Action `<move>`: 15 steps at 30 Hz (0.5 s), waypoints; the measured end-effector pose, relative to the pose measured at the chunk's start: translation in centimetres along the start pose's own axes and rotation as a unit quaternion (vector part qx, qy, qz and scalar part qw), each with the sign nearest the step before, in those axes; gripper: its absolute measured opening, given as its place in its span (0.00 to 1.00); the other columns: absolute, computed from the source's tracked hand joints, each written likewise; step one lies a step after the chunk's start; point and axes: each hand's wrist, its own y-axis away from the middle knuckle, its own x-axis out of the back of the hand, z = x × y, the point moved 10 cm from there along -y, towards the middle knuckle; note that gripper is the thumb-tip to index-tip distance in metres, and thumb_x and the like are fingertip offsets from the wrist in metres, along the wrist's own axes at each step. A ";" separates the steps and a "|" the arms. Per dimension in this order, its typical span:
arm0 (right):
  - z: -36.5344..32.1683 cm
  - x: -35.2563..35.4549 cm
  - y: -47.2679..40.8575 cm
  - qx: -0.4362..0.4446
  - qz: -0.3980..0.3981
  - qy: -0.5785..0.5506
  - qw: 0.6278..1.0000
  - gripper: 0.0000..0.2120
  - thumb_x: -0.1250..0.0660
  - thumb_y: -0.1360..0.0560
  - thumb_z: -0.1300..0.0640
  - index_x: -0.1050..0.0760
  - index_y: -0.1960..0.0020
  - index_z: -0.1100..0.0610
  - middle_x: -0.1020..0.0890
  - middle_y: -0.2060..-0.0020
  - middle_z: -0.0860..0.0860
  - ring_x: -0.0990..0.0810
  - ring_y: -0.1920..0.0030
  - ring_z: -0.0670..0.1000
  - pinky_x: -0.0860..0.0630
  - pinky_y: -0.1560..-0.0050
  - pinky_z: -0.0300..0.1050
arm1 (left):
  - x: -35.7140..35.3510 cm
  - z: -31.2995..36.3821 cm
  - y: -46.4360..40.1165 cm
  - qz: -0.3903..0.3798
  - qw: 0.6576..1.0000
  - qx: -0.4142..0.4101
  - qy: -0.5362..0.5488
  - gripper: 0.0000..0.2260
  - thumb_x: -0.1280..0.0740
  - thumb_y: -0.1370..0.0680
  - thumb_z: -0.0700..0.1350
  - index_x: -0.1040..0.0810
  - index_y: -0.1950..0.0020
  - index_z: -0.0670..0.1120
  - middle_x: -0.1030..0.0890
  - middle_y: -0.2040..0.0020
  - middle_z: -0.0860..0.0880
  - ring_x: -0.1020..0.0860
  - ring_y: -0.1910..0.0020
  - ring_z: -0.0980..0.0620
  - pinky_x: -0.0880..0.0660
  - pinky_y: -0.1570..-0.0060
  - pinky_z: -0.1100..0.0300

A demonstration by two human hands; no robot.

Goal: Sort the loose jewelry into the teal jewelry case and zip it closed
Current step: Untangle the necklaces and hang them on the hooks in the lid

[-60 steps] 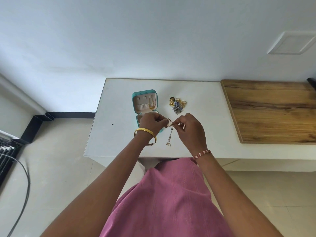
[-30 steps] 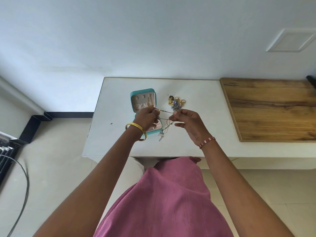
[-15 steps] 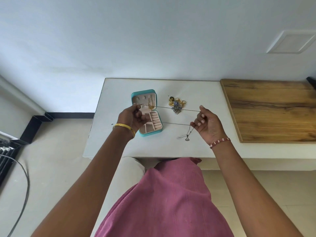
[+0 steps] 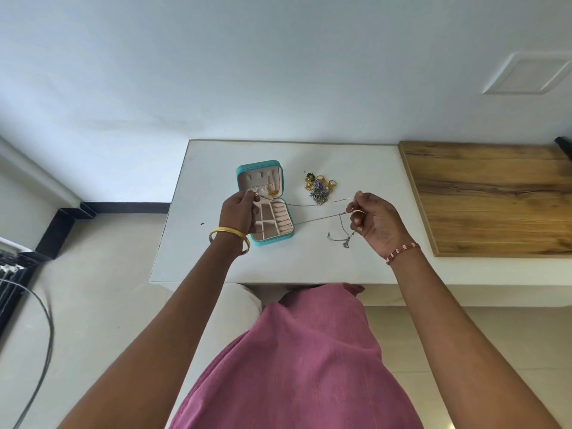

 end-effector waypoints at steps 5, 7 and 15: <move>-1.6 -1.1 0.2 0.028 -0.016 0.142 0.989 0.10 0.36 0.24 0.62 0.26 0.64 0.57 0.23 0.69 0.52 0.34 0.79 0.44 0.39 0.77 0.34 | 1.3 0.7 -0.3 0.044 0.995 -0.036 -0.079 0.15 0.44 0.20 0.44 0.28 0.66 0.48 0.30 0.74 0.49 0.34 0.80 0.56 0.38 0.81 0.70; -2.3 -0.8 0.3 0.046 -0.002 0.225 0.973 0.08 0.34 0.25 0.61 0.23 0.63 0.58 0.25 0.69 0.52 0.36 0.80 0.43 0.41 0.78 0.33 | 2.6 0.4 -0.6 0.077 0.995 -0.025 -0.066 0.14 0.44 0.20 0.45 0.28 0.65 0.48 0.31 0.71 0.48 0.35 0.75 0.53 0.38 0.79 0.68; -3.5 -0.4 0.5 0.114 0.007 0.432 0.894 0.08 0.29 0.29 0.56 0.18 0.61 0.61 0.23 0.66 0.72 0.33 0.76 0.52 0.36 0.68 0.35 | 6.9 -0.1 -0.9 0.193 0.977 -0.038 -0.083 0.14 0.45 0.20 0.45 0.24 0.53 0.38 0.26 0.68 0.45 0.30 0.67 0.44 0.30 0.61 0.54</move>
